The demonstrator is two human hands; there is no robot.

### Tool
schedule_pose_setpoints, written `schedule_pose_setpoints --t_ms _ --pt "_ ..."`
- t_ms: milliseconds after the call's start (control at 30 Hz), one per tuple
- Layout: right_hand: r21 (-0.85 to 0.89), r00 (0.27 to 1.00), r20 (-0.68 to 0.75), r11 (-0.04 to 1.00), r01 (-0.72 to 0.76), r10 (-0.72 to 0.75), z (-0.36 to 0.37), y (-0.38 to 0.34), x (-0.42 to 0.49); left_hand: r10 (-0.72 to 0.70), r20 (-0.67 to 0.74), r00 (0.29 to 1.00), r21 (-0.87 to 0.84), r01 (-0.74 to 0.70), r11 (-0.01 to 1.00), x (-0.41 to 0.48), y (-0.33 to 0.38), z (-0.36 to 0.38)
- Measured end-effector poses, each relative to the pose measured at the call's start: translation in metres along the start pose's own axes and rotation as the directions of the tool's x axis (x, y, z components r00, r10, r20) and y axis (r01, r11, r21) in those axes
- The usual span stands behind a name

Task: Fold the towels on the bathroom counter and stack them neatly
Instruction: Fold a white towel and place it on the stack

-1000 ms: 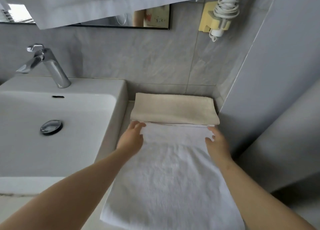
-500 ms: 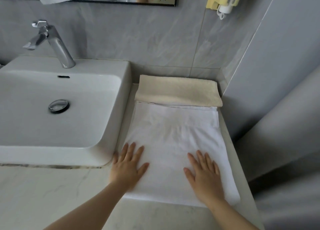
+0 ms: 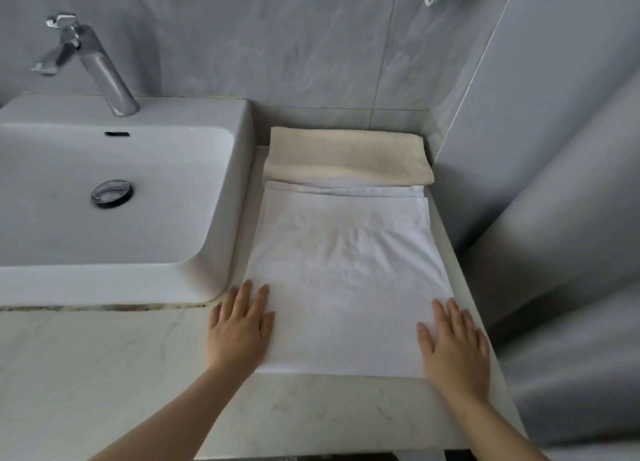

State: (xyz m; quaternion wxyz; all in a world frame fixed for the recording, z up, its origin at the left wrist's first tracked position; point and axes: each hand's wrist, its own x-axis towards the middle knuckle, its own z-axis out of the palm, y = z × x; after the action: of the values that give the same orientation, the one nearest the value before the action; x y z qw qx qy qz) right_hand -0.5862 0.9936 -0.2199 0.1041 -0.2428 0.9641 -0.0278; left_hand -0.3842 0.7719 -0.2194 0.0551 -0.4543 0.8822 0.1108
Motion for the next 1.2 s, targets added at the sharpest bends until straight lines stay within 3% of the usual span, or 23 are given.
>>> schedule_pose_setpoints --t_ms 167,300,433,567,633,700,800,933,1200 --pt "0.176 0.988 -0.104 0.98 -0.095 0.115 -0.004 -0.003 -0.012 -0.126 -0.105 0.986 -0.209 0.102 0.973 -0.021 0.004 -0.004" --pt "0.394 0.991 0.017 0.91 -0.132 0.136 -0.012 -0.003 -0.01 -0.255 0.07 0.964 -0.425 0.26 0.867 -0.019 0.006 -0.014" --pt "0.292 0.972 0.165 0.934 -0.208 0.165 -0.026 -0.002 -0.009 -0.194 0.227 0.954 -0.43 0.277 0.859 -0.013 -0.005 -0.021" --pt "0.171 0.977 0.093 0.964 -0.204 0.191 -0.036 -0.005 -0.009 -0.159 0.356 0.921 -0.294 0.272 0.916 -0.008 -0.015 -0.034" --pt "0.212 0.979 0.073 0.957 -0.2 0.188 -0.038 -0.008 -0.004 -0.162 0.306 0.938 -0.214 0.233 0.949 -0.002 -0.011 -0.039" --pt "0.246 0.987 0.058 0.956 -0.162 0.152 -0.037 -0.011 0.007 -0.134 0.17 0.976 -0.087 0.15 0.985 0.004 -0.002 -0.043" --pt "0.25 0.995 0.031 0.963 -0.098 0.093 -0.031 -0.015 0.024 0.045 0.004 0.999 0.098 -0.045 0.994 0.017 0.017 -0.045" --pt "0.156 0.998 0.003 0.986 -0.054 0.055 -0.029 -0.017 0.046 0.217 0.041 0.975 0.058 -0.219 0.974 0.046 0.031 -0.045" --pt "0.056 0.99 -0.022 0.988 0.144 -0.143 -0.052 -0.061 0.118 0.292 0.04 0.956 0.038 -0.293 0.955 0.126 0.057 -0.049"
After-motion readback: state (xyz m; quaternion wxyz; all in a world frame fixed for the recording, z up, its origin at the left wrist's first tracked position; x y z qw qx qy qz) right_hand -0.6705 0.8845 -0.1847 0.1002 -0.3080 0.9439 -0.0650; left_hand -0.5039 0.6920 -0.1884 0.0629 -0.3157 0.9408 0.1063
